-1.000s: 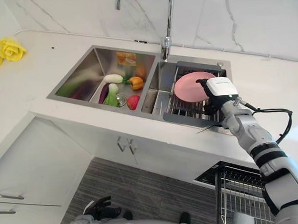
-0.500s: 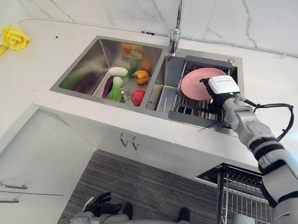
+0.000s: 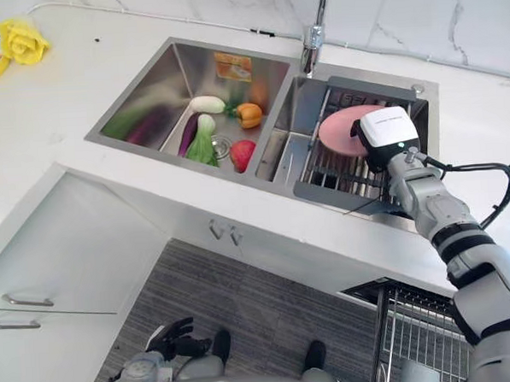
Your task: Place the dishes in the dishwasher.
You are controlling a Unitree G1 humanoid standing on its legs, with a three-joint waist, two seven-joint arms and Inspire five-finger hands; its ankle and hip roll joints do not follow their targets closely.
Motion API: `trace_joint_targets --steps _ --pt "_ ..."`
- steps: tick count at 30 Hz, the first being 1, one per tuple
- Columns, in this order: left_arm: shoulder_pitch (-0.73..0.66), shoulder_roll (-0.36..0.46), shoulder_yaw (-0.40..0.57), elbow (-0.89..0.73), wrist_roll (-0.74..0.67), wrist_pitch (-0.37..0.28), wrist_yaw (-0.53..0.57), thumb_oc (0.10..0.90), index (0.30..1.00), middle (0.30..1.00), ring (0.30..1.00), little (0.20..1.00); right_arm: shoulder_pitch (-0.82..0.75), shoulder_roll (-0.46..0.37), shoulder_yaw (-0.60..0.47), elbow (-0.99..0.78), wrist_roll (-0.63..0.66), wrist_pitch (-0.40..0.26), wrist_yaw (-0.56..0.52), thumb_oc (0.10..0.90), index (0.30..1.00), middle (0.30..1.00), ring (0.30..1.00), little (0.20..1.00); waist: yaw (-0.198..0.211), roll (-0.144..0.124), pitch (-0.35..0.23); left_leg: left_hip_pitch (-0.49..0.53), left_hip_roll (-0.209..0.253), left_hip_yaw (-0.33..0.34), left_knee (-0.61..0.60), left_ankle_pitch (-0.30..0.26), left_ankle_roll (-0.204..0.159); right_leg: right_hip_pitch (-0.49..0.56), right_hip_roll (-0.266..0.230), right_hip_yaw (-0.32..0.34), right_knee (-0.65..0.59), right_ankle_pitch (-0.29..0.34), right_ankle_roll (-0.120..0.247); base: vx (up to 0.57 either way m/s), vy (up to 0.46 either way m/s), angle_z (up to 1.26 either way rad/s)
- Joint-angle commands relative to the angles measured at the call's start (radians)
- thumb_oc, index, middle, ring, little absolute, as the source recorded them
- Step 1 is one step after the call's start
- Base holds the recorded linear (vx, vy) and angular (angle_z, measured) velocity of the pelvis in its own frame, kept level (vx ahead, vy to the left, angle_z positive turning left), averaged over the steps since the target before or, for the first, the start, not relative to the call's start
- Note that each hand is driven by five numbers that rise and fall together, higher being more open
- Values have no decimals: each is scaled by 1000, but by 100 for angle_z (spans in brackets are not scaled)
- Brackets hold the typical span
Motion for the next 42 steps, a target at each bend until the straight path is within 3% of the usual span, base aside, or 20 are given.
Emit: trace_joint_targets --steps 1,12,17,19,21,24,27,28,32,33,36,39,40,42 --pt "15 -4 -97 68 -3 17 8 800 900 900 900 900 -112 -74 -52 -100 -16 39 -114 400 300 300 300 300 57 -72 -19 -25 -26 -56 -6 5 -12 72 -22 -44 17 -78 32 17 -17 5" --pt "27 -3 -62 104 51 33 20 800 900 900 900 900 -12 -80 -214 -348 27 9 -153 400 300 300 300 300 28 -81 -50 14 -22 -36 -6 -11 -9 95 -21 -32 17 -81 29 1 -5 3" --pt "31 -6 -8 131 71 39 22 800 900 900 900 900 100 -149 -347 -556 -6 -13 -156 400 300 300 300 300 -1 -87 -65 30 -24 -20 -6 -17 -5 105 -22 -22 17 -76 28 -26 18 -7" --pt "29 -18 77 159 15 46 22 800 900 900 900 900 234 -192 -519 -679 -2 -10 -184 400 300 300 300 300 -42 -89 -80 43 -29 -13 -6 -29 1 116 -28 -18 17 -71 30 -4 71 4" --pt "25 -18 85 165 5 47 22 800 900 900 900 900 286 -195 -583 -713 1 -3 -188 400 300 300 300 300 -47 -91 -83 48 -32 -10 -6 -32 3 119 -31 -16 19 -69 31 2 59 3" --pt "8 -28 110 167 24 46 15 800 900 900 900 900 444 -218 -785 -777 -4 19 -220 400 300 300 300 300 -104 -91 -90 68 -44 6 -6 -48 13 118 -44 6 38 -65 39 -6 102 -10" --pt "-5 -25 100 159 66 39 3 800 900 900 900 900 580 -246 -959 -803 -60 64 -241 400 300 300 300 300 -175 -84 -66 76 -61 55 -6 -64 34 25 -72 81 111 -12 69 -145 178 -22" --pt "-16 -23 102 159 72 36 7 800 900 900 900 900 614 -244 -998 -800 -82 87 -246 400 300 300 300 300 -200 -84 -48 76 -71 96 -6 -71 41 -25 -87 106 121 61 94 -175 130 -36" --pt "-51 -14 98 148 64 37 24 800 900 900 900 900 601 -206 -991 -774 -87 123 -263 400 300 300 300 300 -212 -74 -17 57 -62 182 -6 -59 40 -121 -91 122 118 132 106 -287 96 -141" --pt "-77 -4 99 134 73 40 29 800 900 900 900 900 620 -189 -998 -733 -87 149 -266 400 300 300 300 300 -230 -66 2 41 -63 227 -6 -50 55 -118 -86 89 171 78 106 -339 182 -152" --pt "-68 14 96 113 65 50 32 800 900 900 900 900 613 -138 -966 -708 -65 152 -285 400 300 300 300 300 -220 -53 13 14 -46 314 -6 -16 82 -71 -81 14 348 -57 64 -337 153 -119" --pt "-42 20 101 105 59 58 23 800 900 900 900 900 579 -130 -931 -705 -71 150 -274 400 300 300 300 300 -202 -55 3 7 -37 383 -6 -9 90 -44 -92 -14 461 -125 52 -226 53 -111" --pt "-15 16 91 99 59 62 17 800 900 900 900 900 546 -116 -890 -706 -83 146 -255 400 300 300 300 300 -175 -61 -20 -8 -43 406 -6 -19 95 24 -101 -27 482 -157 57 -185 10 -106" --pt "-1 16 91 92 51 64 16 800 900 900 900 900 523 -104 -853 -703 -96 146 -246 400 300 300 300 300 -154 -72 -35 -28 -46 445 -4 -5 96 74 -106 -41 460 -147 64 -148 -36 -96"
